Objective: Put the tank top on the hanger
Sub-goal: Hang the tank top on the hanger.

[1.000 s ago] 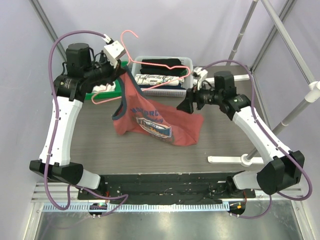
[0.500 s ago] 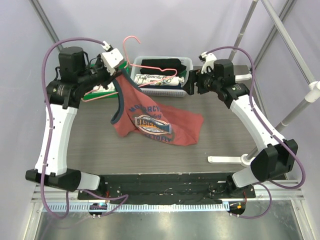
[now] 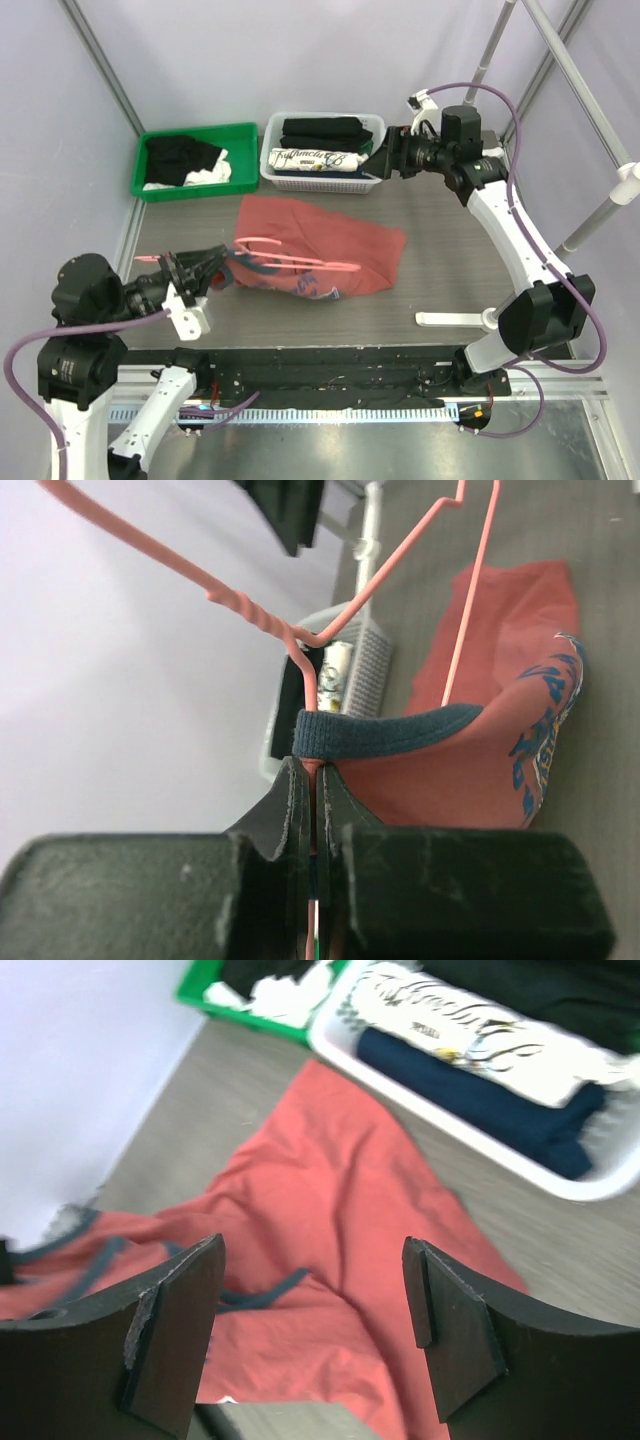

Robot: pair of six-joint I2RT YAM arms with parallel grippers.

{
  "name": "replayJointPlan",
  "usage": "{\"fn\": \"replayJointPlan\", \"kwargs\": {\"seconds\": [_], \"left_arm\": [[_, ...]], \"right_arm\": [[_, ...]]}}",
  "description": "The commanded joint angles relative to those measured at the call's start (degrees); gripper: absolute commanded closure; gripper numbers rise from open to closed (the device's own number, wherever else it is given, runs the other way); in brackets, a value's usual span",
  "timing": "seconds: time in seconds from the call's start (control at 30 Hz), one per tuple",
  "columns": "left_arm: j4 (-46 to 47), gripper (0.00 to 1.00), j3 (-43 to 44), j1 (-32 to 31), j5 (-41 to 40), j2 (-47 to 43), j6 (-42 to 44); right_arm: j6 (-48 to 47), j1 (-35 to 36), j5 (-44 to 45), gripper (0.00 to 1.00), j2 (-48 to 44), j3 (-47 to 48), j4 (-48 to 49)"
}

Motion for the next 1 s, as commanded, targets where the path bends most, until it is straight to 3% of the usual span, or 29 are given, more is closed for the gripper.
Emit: {"fn": "replayJointPlan", "kwargs": {"seconds": [0.0, 0.27, 0.57, 0.7, 0.97], "left_arm": [[-3.8, 1.0, -6.7, 0.2, 3.4, -0.1, 9.6], [-2.4, 1.0, -12.9, 0.2, 3.3, 6.4, 14.4], [-2.8, 1.0, -14.2, -0.1, 3.7, 7.9, 17.6], [-2.5, 1.0, -14.6, -0.5, 3.7, 7.2, 16.4], [-0.6, 1.0, -13.8, -0.5, 3.3, 7.3, 13.1]], "right_arm": [[4.4, 1.7, -8.8, 0.22, 5.6, 4.8, 3.2], [2.8, 12.5, -3.8, 0.22, 16.5, 7.2, 0.4], [0.2, 17.9, -0.9, 0.23, 31.0, 13.4, -6.9], [-4.1, 19.4, 4.9, 0.23, 32.3, 13.4, -12.6], [-9.2, 21.9, 4.4, 0.25, 32.9, 11.0, -18.4]]}}
